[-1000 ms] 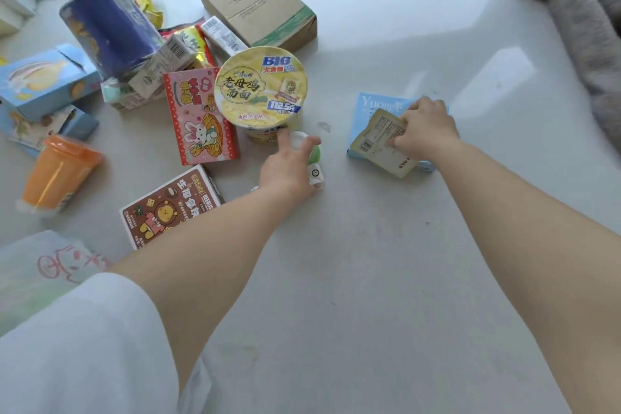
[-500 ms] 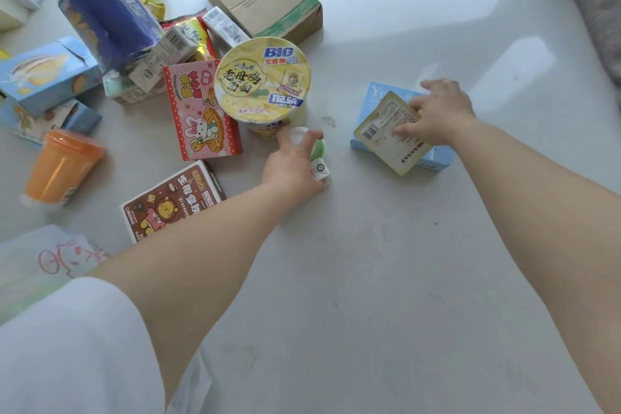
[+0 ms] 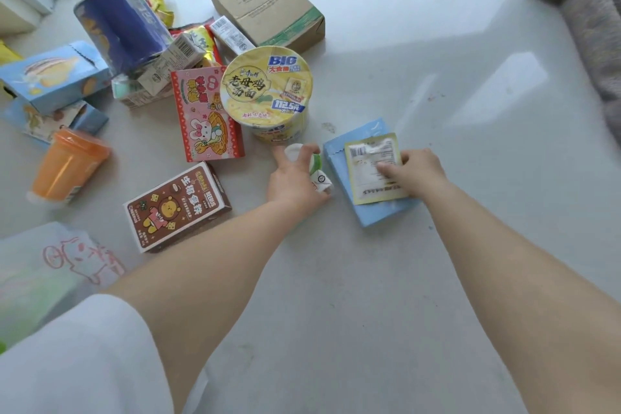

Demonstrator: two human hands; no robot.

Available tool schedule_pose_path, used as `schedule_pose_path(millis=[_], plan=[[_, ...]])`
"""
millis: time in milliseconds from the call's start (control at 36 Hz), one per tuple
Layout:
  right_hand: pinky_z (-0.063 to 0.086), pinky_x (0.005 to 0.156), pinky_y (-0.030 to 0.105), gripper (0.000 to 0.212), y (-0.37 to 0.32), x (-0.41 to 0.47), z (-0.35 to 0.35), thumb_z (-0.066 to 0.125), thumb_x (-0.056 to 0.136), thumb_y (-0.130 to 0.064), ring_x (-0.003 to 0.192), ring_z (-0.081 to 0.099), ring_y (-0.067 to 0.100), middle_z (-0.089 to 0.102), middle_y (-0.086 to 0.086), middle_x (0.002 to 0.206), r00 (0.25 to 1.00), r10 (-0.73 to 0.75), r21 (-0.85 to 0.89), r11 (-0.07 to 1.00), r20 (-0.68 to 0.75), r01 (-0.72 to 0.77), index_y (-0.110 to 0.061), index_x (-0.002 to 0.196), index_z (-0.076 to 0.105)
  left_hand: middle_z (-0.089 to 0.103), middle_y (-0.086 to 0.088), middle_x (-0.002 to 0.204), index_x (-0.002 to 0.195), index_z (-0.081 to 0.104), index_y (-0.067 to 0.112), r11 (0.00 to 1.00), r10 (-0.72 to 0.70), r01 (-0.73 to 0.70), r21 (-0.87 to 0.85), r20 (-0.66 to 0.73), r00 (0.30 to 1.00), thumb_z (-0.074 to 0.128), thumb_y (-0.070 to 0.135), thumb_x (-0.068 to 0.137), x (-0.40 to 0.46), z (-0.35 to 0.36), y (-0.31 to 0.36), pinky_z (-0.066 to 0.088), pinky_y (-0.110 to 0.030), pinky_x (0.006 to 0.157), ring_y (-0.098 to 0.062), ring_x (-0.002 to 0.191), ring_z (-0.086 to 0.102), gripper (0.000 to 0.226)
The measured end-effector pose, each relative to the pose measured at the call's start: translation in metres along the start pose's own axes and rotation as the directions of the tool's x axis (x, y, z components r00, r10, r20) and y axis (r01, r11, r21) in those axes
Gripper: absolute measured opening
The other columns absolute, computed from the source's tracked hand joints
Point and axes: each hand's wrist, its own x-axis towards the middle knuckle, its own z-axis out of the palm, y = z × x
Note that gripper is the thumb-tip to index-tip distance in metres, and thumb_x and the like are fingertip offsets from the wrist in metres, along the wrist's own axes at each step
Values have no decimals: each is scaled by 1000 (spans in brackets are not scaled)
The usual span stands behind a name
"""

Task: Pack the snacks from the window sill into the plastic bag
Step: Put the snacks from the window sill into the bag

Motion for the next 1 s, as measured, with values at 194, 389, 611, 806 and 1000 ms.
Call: schedule_pose_path(millis=[194,389,611,806,1000], plan=[[40,99,35,96,2,-37,35,83,65,-36,125,46,25,42,9,139,985,167,336,926,46,-173,-13,140,28,22,-7,132,121,38,40,1000,9,-9,-1,18,1000,73,36,73,-21,4,-18,44,-30,69,-37,87,59,59],[57,72,34,35,8,-62,48,84,63,-22,80,69,22,71,10,104,923,149,570,747,356,-341,-14,92,66,23,-5,133,120,37,43,989,117,-125,73,109,987,76,37,71,-48,0,-47,49,-31,72,-29,79,52,63],[56,64,32,53,-25,-115,34,83,68,-19,84,70,22,70,4,102,969,-50,620,777,241,-114,-14,112,54,23,-3,137,122,38,45,979,183,-186,86,40,982,79,40,68,-83,-32,-70,48,-29,70,-33,87,61,68],[58,74,42,52,-73,-171,10,79,73,-12,87,70,28,69,9,106,963,-220,696,716,153,53,-10,116,51,22,-2,138,117,33,47,969,249,-247,30,-151,957,80,39,68,-122,-87,-94,48,-32,69,-33,92,59,69],[56,81,47,41,-147,-228,17,78,73,-12,90,69,27,69,6,105,910,-409,681,685,66,258,-19,105,53,26,-6,137,112,29,47,964,244,-267,0,-403,882,80,34,68,-180,-151,-146,45,-32,72,-35,89,57,69]])
